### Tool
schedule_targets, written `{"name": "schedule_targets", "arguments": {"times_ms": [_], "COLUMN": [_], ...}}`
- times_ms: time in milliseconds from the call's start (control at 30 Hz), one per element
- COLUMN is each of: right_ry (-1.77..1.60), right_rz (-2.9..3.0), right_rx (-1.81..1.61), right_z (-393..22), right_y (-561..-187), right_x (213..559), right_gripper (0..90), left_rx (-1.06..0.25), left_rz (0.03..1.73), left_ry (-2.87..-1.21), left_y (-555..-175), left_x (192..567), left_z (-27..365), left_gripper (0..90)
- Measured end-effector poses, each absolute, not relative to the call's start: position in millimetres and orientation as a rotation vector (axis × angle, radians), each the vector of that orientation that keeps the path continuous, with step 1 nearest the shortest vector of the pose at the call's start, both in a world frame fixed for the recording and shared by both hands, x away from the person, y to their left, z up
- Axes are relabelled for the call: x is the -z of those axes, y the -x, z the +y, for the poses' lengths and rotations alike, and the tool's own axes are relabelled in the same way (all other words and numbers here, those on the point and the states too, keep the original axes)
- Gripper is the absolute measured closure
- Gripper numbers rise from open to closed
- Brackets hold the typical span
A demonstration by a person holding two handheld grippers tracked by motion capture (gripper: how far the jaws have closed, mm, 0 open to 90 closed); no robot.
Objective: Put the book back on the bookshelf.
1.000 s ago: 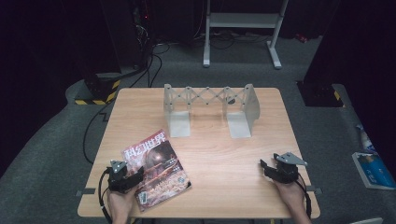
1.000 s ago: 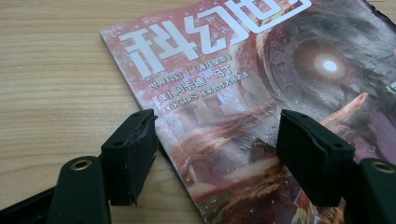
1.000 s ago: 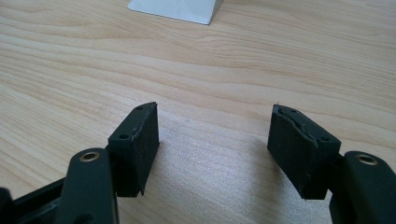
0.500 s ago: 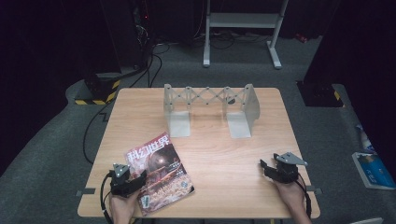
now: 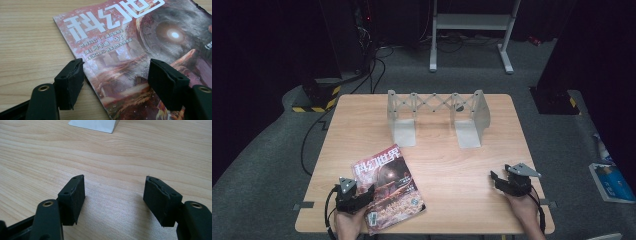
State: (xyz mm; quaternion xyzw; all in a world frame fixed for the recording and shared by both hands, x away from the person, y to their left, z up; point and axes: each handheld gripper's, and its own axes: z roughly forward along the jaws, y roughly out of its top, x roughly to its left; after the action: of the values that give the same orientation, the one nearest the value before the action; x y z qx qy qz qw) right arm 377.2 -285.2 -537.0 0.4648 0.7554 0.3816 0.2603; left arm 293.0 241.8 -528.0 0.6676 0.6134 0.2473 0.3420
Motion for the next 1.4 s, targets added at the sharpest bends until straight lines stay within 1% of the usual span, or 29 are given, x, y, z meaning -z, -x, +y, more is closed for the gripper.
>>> {"name": "schedule_targets", "arguments": {"times_ms": [1400], "right_ry": [-1.274], "right_rz": [2.048], "right_rx": [-1.038], "right_z": [-285], "right_y": [-378], "right_x": [537], "right_gripper": [33.8], "left_rx": [-0.594], "left_rz": [1.483], "left_ry": [-1.804], "left_y": [-317], "left_x": [528], "left_z": [192], "left_gripper": [31.3]}}
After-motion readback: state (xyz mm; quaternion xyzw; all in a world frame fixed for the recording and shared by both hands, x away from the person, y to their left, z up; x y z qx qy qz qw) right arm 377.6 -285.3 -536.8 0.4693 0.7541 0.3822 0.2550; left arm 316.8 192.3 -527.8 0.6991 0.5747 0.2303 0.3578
